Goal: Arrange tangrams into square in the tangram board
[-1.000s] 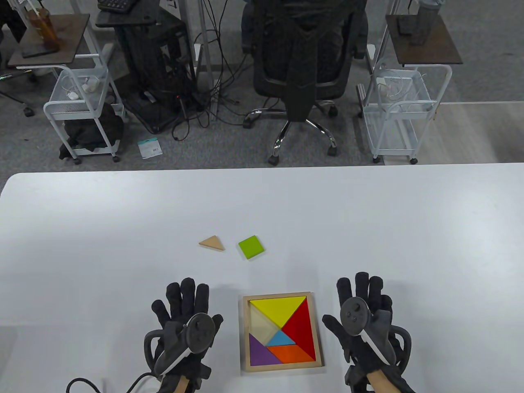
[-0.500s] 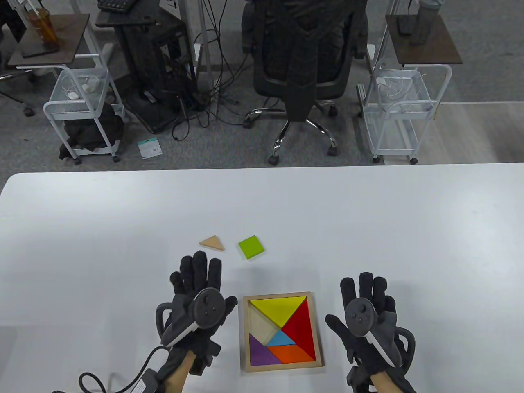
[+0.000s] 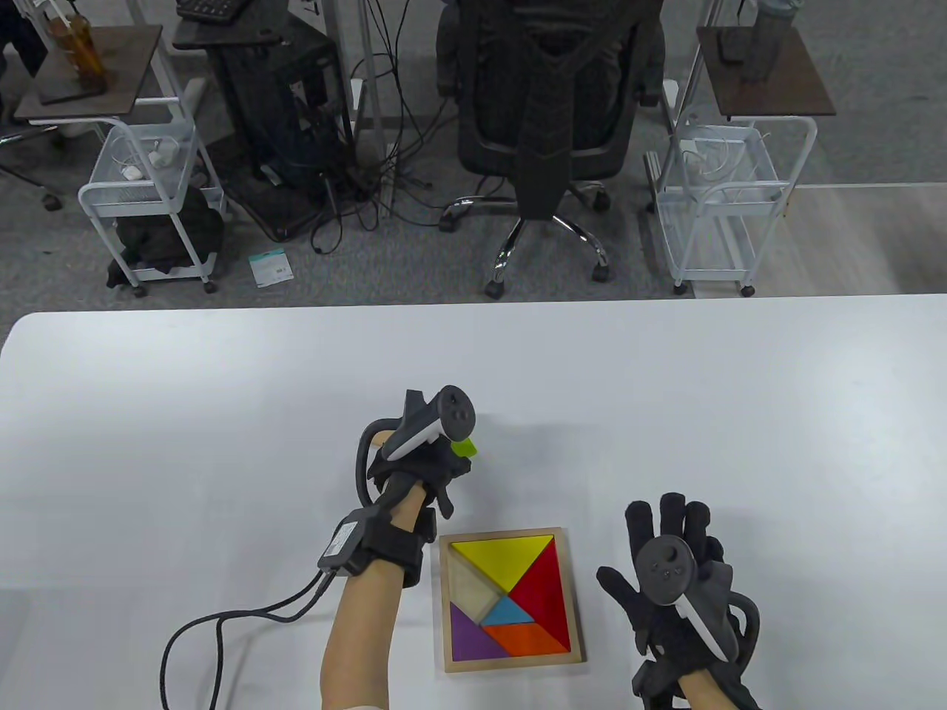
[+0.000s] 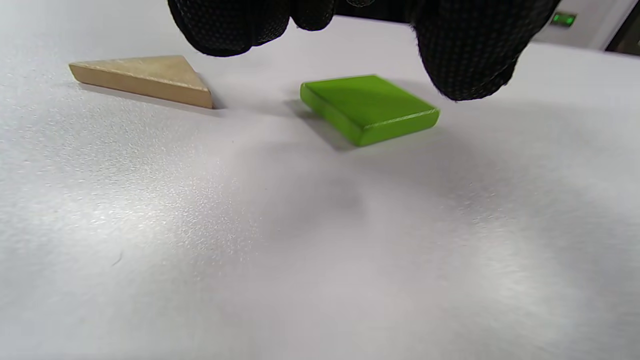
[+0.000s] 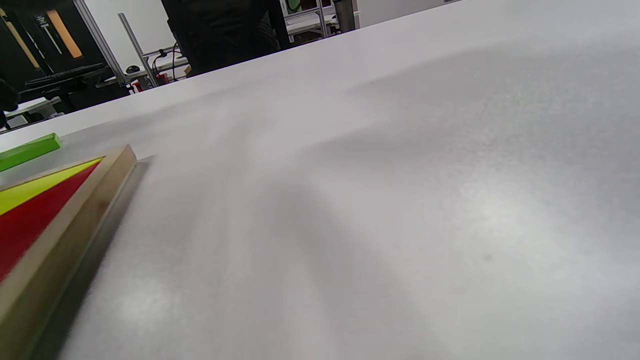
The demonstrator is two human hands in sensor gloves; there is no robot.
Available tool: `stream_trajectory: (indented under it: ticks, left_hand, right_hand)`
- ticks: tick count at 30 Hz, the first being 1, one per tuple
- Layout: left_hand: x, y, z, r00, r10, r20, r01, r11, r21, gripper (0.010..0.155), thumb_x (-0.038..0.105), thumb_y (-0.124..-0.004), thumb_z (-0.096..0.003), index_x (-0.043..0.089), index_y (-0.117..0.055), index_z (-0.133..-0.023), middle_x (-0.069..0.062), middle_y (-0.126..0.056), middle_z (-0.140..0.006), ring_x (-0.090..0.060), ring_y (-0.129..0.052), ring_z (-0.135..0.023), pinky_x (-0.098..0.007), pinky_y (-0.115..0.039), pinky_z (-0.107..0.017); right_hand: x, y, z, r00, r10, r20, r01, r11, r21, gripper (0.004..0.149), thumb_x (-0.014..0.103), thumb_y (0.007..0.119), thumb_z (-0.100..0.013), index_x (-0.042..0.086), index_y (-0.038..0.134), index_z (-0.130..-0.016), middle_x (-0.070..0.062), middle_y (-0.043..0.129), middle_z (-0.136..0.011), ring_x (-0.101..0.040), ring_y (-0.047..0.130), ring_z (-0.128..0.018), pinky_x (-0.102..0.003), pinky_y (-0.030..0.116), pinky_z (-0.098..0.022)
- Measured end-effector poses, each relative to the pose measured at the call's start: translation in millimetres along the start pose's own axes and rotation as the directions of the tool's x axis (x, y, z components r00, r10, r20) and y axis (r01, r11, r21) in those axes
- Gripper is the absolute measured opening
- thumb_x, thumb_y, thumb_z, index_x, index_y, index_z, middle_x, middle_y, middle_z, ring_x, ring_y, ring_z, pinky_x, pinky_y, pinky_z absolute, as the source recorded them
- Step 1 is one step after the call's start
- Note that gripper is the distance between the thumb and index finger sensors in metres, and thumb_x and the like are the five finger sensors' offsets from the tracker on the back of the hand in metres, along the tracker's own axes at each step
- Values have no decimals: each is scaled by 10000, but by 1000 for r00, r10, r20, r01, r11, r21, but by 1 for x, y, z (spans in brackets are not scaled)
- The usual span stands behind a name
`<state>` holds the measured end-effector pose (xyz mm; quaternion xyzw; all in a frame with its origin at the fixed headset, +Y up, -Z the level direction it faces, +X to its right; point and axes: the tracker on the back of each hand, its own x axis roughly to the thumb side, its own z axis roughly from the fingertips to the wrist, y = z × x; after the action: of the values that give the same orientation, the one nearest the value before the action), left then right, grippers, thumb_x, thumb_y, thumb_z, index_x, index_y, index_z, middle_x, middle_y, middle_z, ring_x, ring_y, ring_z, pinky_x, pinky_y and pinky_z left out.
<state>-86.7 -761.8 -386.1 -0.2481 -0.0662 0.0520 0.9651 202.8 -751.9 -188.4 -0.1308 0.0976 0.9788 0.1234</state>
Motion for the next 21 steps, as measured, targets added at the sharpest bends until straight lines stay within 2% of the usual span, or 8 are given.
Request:
stream_trajectory:
  ticks: [3,5,10,15,21]
  left_hand:
    - [1,-6,-13,999,6,-48,-10,998,-68,869,488,-794,-500,101,-313,-1111,-220,-393,-1114,-451,-604,-950,-505,-647,-758]
    - [2,-9,-19,999,1,-47,-4,997,-75,864,489,-798,-495,99,-332,-1109,-219,-417,-1104,-444,-626,-927,-490,-666,-744]
    - [8,-10,-24,994,-79,-78,73,995,-73,825,472,-808,-491,113,-386,-1102,-202,-471,-1084,-426,-667,-891,-455,-705,-724]
    - [11,-9,-25,994,-82,-78,77,995,-66,798,461,-822,-482,111,-441,-1088,-195,-531,-1061,-413,-717,-852,-440,-742,-699]
    - [14,-12,-22,988,-134,-75,134,991,2,823,513,-828,-444,62,-519,-1058,-218,-634,-999,-394,-813,-777,-426,-819,-632]
  right_hand:
    - [-1,0,0,1000,-5,-4,5,1000,-1,862,688,559,-336,515,59,-1016,170,-241,-1027,-118,-276,-972,-437,24,-838]
    - [-1,0,0,1000,-4,-4,4,1000,-3,863,688,559,-335,514,58,-1016,170,-240,-1027,-122,-276,-971,-437,25,-838]
    - [-1,0,-1,1000,-1,-3,1,1000,-4,864,689,559,-336,513,57,-1016,169,-240,-1027,-122,-274,-972,-437,27,-838]
    - [-1,1,-2,1000,3,-8,-3,1000,5,865,688,561,-336,513,57,-1017,167,-240,-1027,-122,-275,-972,-437,27,-838]
    - [0,2,-1,1000,9,-7,-9,1000,5,864,689,560,-337,512,54,-1015,167,-241,-1027,-122,-275,-972,-437,29,-839]
